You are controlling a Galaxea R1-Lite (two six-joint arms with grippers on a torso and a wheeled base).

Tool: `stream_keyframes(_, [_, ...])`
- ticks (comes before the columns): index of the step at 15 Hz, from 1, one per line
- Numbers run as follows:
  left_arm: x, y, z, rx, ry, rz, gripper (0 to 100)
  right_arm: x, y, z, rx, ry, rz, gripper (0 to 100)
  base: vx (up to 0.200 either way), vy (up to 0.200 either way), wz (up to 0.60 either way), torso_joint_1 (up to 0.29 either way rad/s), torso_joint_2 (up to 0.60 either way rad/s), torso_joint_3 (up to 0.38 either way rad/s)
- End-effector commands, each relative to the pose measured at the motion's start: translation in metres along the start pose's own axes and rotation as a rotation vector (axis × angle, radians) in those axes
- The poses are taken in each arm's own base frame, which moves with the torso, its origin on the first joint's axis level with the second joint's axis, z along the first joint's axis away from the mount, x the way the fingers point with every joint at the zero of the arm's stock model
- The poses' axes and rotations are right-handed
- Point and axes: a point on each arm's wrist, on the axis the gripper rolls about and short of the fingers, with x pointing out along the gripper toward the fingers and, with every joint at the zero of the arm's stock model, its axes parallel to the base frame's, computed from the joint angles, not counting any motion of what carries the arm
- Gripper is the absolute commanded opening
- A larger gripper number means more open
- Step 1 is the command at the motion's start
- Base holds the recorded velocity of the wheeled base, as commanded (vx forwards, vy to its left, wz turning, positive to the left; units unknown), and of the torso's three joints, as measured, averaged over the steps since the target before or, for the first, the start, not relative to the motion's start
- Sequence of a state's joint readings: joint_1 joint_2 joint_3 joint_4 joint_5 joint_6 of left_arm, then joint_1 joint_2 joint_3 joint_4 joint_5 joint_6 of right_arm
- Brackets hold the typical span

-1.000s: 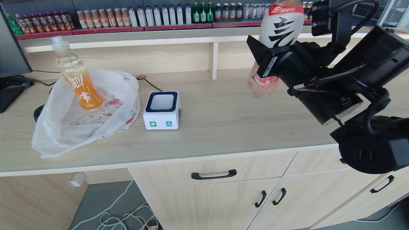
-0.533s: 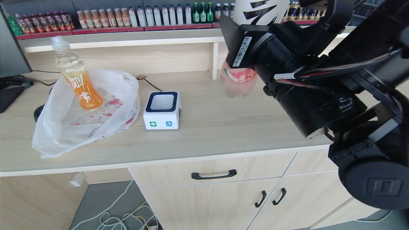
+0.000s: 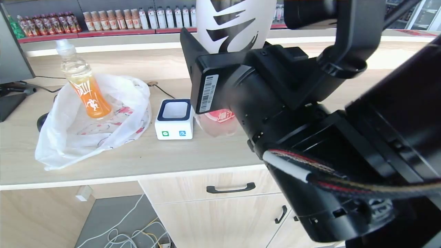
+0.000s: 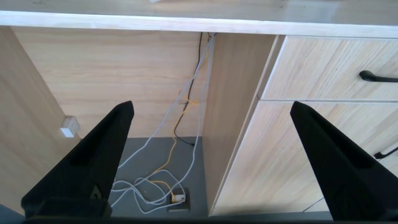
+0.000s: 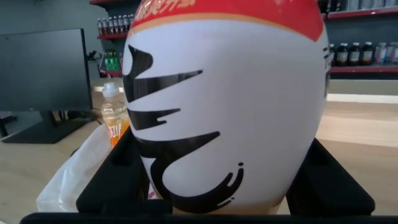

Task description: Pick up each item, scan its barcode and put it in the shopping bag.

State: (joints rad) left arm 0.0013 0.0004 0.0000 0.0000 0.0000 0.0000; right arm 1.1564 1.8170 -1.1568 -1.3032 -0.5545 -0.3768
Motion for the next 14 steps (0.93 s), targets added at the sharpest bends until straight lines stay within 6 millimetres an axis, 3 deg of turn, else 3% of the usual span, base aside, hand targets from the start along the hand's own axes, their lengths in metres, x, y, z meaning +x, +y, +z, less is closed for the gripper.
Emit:
stream_keyframes(1, [0.0, 0.0, 0.0, 0.0, 0.0, 0.0, 100, -0.017, 0.033, -0.02, -0.009, 0.063, 0.032, 0, 0.0, 0.0, 0.0, 0.0, 0.0, 0.0])
stream_keyframes(10, [0.0, 0.0, 0.0, 0.0, 0.0, 0.0, 100, -0.021, 0.024, -0.009, -0.238, 0.007, -0.004, 0, 0.0, 0.0, 0.0, 0.0, 0.0, 0.0])
stream_keyframes(12, [0.0, 0.0, 0.0, 0.0, 0.0, 0.0, 100, -0.05, 0.004, -0.018, -0.369, 0.083, 0.049, 0, 0.0, 0.0, 0.0, 0.0, 0.0, 0.0])
stream_keyframes(14, [0.0, 0.0, 0.0, 0.0, 0.0, 0.0, 100, -0.082, 0.005, -0.029, -0.444, 0.148, 0.14, 0, 0.0, 0.0, 0.0, 0.0, 0.0, 0.0])
